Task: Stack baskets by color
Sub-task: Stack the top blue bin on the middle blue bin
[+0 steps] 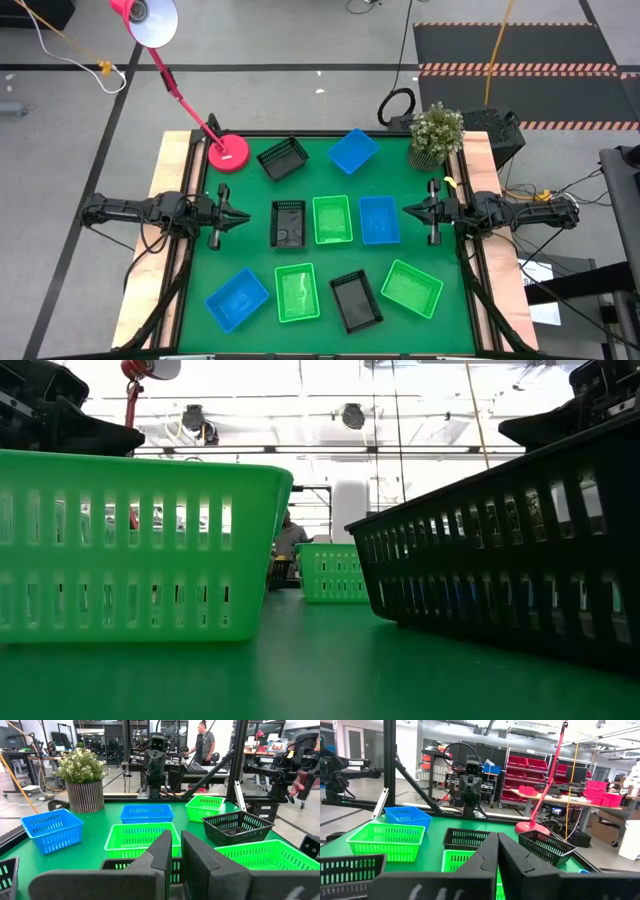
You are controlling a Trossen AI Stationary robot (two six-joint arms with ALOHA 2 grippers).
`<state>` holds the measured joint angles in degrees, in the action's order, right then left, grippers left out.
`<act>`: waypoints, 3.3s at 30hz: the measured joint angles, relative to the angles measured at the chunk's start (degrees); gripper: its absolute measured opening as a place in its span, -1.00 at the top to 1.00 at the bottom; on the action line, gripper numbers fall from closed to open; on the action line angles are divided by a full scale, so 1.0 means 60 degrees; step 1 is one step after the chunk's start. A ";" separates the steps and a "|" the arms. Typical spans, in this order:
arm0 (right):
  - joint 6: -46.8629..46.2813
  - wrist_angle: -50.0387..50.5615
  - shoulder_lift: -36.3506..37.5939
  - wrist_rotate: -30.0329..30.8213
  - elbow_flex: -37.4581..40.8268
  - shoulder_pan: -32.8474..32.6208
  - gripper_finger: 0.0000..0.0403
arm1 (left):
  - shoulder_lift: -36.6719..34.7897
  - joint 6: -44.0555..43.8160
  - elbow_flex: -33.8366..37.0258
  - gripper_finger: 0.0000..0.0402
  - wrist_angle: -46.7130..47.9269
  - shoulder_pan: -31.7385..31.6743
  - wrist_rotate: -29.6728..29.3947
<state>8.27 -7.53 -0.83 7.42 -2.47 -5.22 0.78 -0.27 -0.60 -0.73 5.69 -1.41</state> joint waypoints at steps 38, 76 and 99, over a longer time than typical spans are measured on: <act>-0.1382 0.3993 -0.6120 0.0731 -0.8684 -0.0002 1.00 | 0.0003 0.0003 0.0011 0.78 -0.0153 0.0000 -0.0014; -0.2419 0.6623 -0.9786 0.0736 -1.2956 -0.0002 1.00 | 0.0074 -0.1513 -0.0132 0.79 -0.1162 0.0007 -0.0766; -0.1974 0.7310 -0.9674 0.0790 -1.2956 -0.0002 1.00 | 0.5968 -0.0656 -0.9668 0.99 0.3769 0.0011 -0.1415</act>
<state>-3.57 36.33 -58.88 12.16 -80.20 -5.23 36.59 -4.21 -58.61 21.88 5.76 -9.90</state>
